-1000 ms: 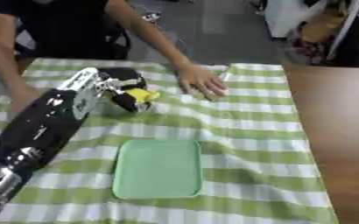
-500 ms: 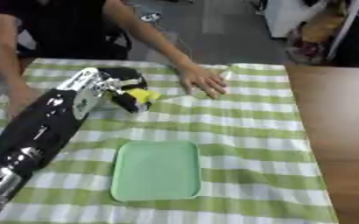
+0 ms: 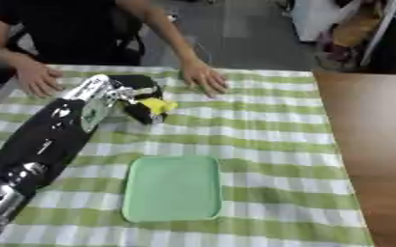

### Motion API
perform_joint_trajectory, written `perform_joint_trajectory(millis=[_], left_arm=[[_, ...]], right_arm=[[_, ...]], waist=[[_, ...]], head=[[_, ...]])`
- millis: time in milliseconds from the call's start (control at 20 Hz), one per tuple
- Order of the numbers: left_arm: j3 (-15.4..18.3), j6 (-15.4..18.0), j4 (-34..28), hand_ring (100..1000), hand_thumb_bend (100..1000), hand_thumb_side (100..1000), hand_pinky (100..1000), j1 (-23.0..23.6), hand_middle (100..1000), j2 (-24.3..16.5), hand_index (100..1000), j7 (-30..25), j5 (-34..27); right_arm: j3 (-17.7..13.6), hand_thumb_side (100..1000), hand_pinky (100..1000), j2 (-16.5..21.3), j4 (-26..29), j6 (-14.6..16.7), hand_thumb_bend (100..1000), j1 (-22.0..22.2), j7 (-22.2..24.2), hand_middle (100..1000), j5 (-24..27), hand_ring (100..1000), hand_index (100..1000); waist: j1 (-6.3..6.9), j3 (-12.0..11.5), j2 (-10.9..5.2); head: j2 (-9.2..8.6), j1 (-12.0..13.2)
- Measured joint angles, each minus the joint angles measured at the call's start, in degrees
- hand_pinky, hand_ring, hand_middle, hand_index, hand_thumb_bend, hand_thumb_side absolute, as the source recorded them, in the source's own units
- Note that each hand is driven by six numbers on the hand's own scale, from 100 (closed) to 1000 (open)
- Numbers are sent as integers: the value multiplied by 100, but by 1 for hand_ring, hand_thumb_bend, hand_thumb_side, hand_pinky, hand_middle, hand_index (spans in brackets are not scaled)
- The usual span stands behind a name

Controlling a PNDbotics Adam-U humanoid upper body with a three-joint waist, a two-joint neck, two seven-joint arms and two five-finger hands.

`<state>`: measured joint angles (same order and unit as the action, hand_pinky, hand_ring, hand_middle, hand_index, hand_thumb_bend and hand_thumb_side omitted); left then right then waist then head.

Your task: Pick up objects on the table and place them in the box.

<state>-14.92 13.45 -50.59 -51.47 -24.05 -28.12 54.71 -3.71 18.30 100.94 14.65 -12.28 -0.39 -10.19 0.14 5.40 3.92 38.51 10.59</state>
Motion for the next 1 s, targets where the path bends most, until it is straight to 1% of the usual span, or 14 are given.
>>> perform_joint_trajectory(millis=[100,250,450,600,800,1000], left_arm=[[-154,103,-285,100,100,468,100,52,100,-14,191,-68,-204],[-403,182,-864,100,100,468,100,108,100,-143,191,-221,-585],[-665,128,-1657,100,100,469,100,164,100,-346,192,-489,-1032],[-771,37,-2114,100,100,469,100,205,100,-481,192,-659,-1248],[-828,-72,-2473,100,100,470,100,232,100,-564,192,-812,-1409],[-843,-136,-2589,100,100,470,100,254,100,-586,192,-895,-1468]], right_arm=[[-2,788,695,0,-1,0,100,0,0,782,0,757,897],[-5,788,695,0,-2,-1,100,0,-2,782,-6,757,897],[-14,789,695,0,-6,-1,100,1,-2,782,-7,757,897],[-32,788,695,1,-21,-1,100,3,-2,782,-7,757,897],[-33,789,695,1,-31,-1,100,3,-2,782,-7,757,897],[-33,788,695,1,-31,-1,100,3,-2,782,-7,757,897]], waist=[[8,0,0],[25,1,-3],[35,1,-16],[39,0,-35],[45,-2,-35],[45,-9,-35]], head=[[0,-1],[0,-2],[0,-3],[0,-4],[0,-4],[0,-4]])
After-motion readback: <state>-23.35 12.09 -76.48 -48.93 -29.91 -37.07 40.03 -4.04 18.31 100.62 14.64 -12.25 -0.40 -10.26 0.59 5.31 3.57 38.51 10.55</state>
